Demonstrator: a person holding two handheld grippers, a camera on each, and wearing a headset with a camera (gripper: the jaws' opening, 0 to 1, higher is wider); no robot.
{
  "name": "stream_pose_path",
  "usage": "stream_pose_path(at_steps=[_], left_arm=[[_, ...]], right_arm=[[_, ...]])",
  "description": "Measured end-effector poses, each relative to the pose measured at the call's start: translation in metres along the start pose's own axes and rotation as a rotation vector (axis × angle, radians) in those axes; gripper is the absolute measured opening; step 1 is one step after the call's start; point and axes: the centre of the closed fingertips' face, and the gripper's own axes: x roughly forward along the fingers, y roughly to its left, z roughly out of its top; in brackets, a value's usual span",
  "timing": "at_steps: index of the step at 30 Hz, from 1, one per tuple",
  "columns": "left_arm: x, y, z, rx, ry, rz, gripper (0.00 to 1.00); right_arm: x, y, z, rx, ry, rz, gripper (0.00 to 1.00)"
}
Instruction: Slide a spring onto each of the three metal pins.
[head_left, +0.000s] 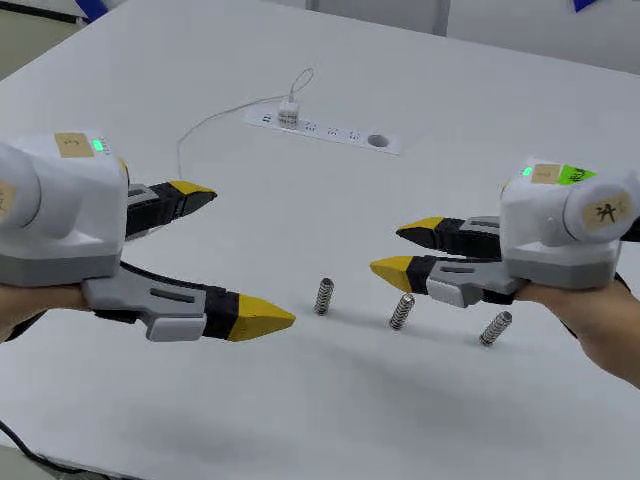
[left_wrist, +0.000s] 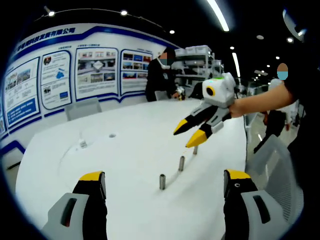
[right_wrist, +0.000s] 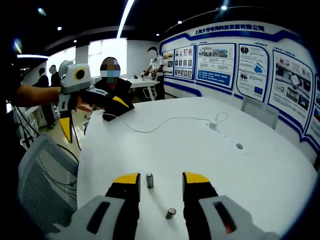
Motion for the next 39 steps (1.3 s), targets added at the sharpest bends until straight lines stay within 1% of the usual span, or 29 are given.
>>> stream_pose_path(at_steps=[3, 6, 7, 11, 14, 16, 20, 23, 25, 30, 32, 34, 36, 37, 39], left_arm=[[0.000, -0.003, 0.004, -0.002, -0.007, 0.000, 1.00], [0.000, -0.006, 0.005, -0.002, -0.005, 0.006, 1.00], [-0.001, -0.007, 0.005, -0.001, -0.003, 0.007, 1.00], [-0.003, -0.006, 0.008, -0.011, -0.014, 0.018, 1.00], [-0.004, -0.004, 0.010, -0.018, -0.019, 0.026, 1.00], [-0.005, -0.004, 0.012, -0.022, -0.027, 0.030, 1.00], [-0.006, -0.008, 0.018, -0.030, -0.052, 0.012, 1.00], [-0.006, -0.008, 0.017, -0.040, -0.050, 0.010, 1.00], [-0.007, -0.006, 0.013, -0.045, -0.034, 0.019, 1.00], [-0.008, -0.002, 0.010, -0.065, -0.029, 0.028, 1.00], [-0.009, -0.002, 0.010, -0.065, -0.025, 0.029, 1.00], [-0.009, -0.003, 0.010, -0.068, -0.025, 0.025, 1.00], [-0.009, -0.009, 0.012, -0.095, -0.037, -0.001, 1.00], [-0.009, -0.008, 0.012, -0.091, -0.037, 0.003, 1.00], [-0.009, -0.009, 0.009, -0.077, -0.021, 0.005, 1.00]], right_arm=[[-0.014, -0.004, -0.002, 0.018, -0.018, -0.023, 0.36], [-0.028, -0.005, -0.005, 0.031, -0.030, -0.042, 0.38], [-0.034, -0.005, -0.005, 0.041, -0.042, -0.051, 0.39], [-0.052, -0.005, -0.006, 0.048, -0.065, -0.069, 0.42], [-0.066, -0.007, -0.009, 0.052, -0.076, -0.087, 0.44], [-0.076, -0.010, -0.010, 0.061, -0.086, -0.102, 0.45], [-0.098, -0.015, -0.013, 0.068, -0.103, -0.129, 0.50], [-0.113, -0.019, -0.017, 0.075, -0.103, -0.145, 0.53], [-0.121, -0.023, -0.021, 0.084, -0.100, -0.160, 0.54], [-0.135, -0.031, -0.027, 0.104, -0.102, -0.183, 0.59], [-0.138, -0.031, -0.027, 0.109, -0.103, -0.182, 0.61], [-0.139, -0.031, -0.027, 0.109, -0.105, -0.178, 0.62], [-0.139, -0.029, -0.028, 0.104, -0.100, -0.169, 0.64], [-0.139, -0.029, -0.029, 0.101, -0.090, -0.164, 0.64], [-0.139, -0.029, -0.030, 0.096, -0.083, -0.164, 0.65]])
